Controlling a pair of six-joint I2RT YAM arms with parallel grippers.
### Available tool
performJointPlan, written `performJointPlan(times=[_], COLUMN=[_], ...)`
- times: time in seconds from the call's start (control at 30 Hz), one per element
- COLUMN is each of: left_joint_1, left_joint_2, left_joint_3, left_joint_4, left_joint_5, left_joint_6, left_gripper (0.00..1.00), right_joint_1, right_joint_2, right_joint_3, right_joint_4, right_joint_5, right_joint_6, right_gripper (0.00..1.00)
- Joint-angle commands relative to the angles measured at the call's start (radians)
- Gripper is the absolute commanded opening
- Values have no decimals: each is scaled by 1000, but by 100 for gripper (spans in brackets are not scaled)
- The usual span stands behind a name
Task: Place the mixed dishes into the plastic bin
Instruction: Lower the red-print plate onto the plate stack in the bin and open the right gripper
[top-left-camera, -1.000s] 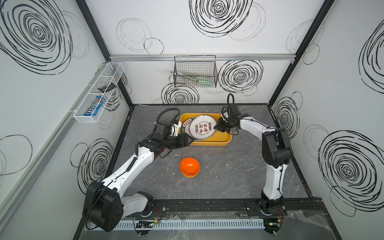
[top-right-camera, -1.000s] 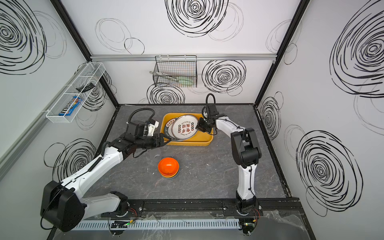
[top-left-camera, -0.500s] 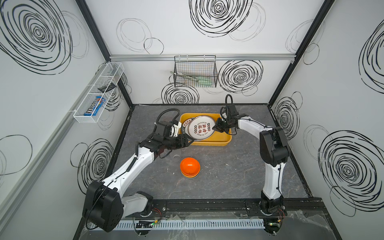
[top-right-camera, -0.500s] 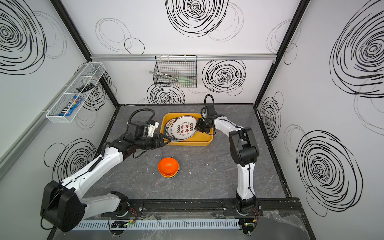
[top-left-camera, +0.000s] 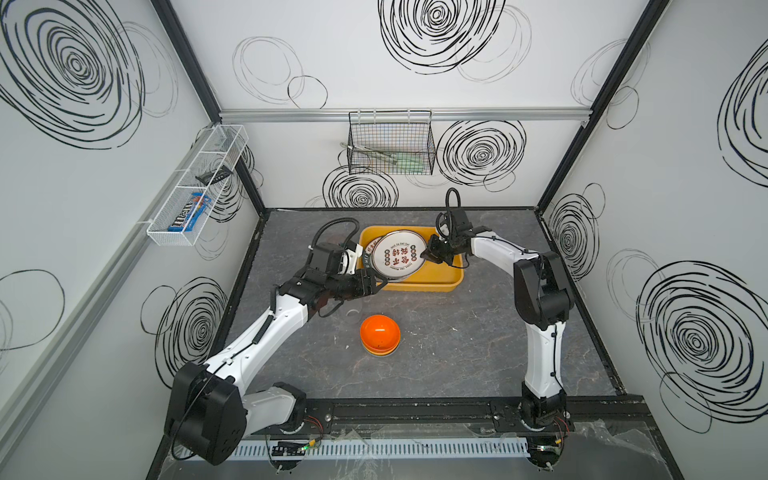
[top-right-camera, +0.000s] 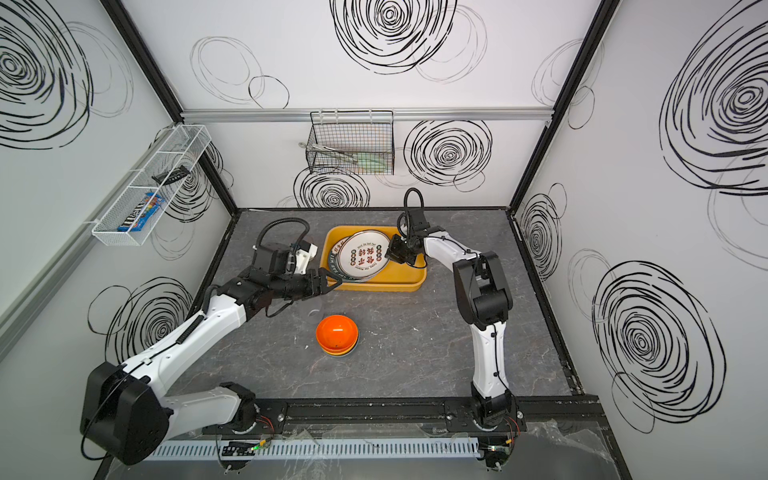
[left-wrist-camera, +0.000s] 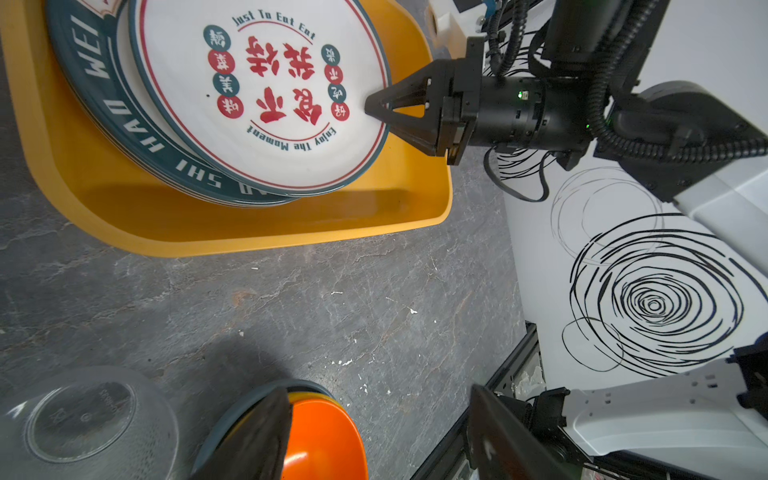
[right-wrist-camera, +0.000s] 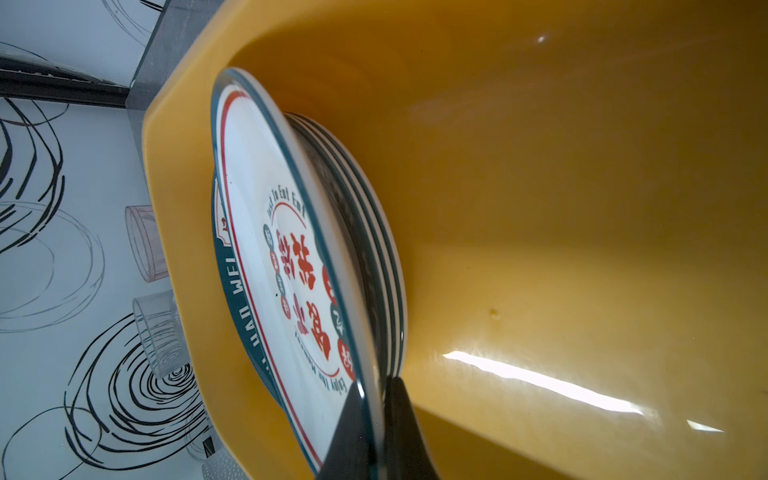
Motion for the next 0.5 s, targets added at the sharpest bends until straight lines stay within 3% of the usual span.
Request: performJointPlan(times=[0.0, 0.47], left_joint_1=[12, 22], left_joint_2=[-22, -29], left_joint_3=[-15, -26], left_joint_4=[24, 32], left_joint_5=[11, 22], left_joint_6=[0, -5], left_gripper=[71, 71], right_joint_1=[8, 16], right_joint_2=[15, 43], right_joint_3=[38, 64], right_joint_4=[14, -34], right_joint_5=[-7, 38], right_joint_6=[10, -3], right_gripper=[0, 22])
